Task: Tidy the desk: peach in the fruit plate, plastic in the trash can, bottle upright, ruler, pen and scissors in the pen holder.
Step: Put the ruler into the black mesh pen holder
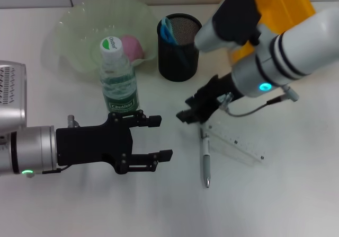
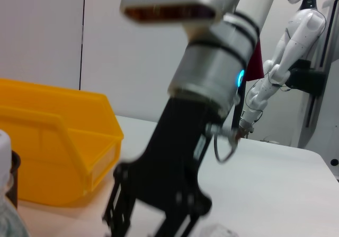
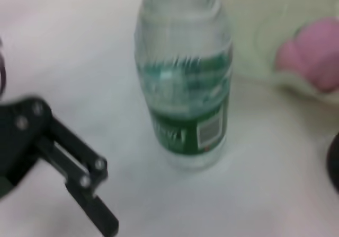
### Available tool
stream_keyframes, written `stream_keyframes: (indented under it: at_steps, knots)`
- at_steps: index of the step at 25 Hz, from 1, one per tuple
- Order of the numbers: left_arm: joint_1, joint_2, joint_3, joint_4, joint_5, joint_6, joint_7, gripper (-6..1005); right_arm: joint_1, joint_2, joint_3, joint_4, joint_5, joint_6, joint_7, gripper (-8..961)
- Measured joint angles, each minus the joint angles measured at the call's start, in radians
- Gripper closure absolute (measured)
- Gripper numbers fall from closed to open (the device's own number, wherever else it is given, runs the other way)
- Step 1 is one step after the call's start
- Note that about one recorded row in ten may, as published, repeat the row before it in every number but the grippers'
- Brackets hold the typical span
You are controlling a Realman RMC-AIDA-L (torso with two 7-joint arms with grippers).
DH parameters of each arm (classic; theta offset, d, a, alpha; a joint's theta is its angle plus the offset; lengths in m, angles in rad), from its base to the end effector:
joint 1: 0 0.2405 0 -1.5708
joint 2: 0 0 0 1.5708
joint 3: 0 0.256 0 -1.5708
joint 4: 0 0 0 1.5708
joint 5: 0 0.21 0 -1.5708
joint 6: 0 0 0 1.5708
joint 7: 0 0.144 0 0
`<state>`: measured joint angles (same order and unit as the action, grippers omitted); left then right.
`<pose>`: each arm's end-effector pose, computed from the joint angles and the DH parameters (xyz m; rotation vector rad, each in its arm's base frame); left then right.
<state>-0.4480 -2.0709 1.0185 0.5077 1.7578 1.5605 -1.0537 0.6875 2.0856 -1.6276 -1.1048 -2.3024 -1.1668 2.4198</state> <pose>-0.2635 0.2840 -0.0462 -2.8784 -0.3251 -0.7845 0.1420 0.3657 -0.0789 -2.8006 0.6508 -0.2202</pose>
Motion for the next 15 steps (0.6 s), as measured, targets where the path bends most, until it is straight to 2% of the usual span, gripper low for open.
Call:
stream_keyframes:
  at_steps: [2,4,5,8,11,15]
  knots:
    - [0.002,0.0,0.0,0.0,0.0,0.001,0.0,225,-0.029,0.0,0.055,-0.072,0.006,-0.032,-0.02,578]
    - [0.002,0.0,0.0,0.0,0.0,0.002,0.0,225,-0.073,0.001,0.158,-0.161,0.065,-0.062,-0.084,578]
    - [0.003,0.0,0.0,0.0,0.0,0.003,0.0,225,-0.073,0.001,0.158,-0.161,0.065,-0.062,-0.084,578]
    - [0.005,0.0,-0.001,0.0,0.0,0.003,0.0,225,-0.124,0.002,0.277,-0.206,0.218,-0.039,-0.23,578]
    - [0.006,0.0,-0.002,0.0,0.0,0.003,0.0,225,-0.166,-0.002,0.348,-0.162,0.453,0.026,-0.429,579]
    - [0.005,0.0,-0.002,0.0,0.0,0.002,-0.003,225,-0.178,-0.004,0.385,0.01,0.819,0.07,-0.744,579]
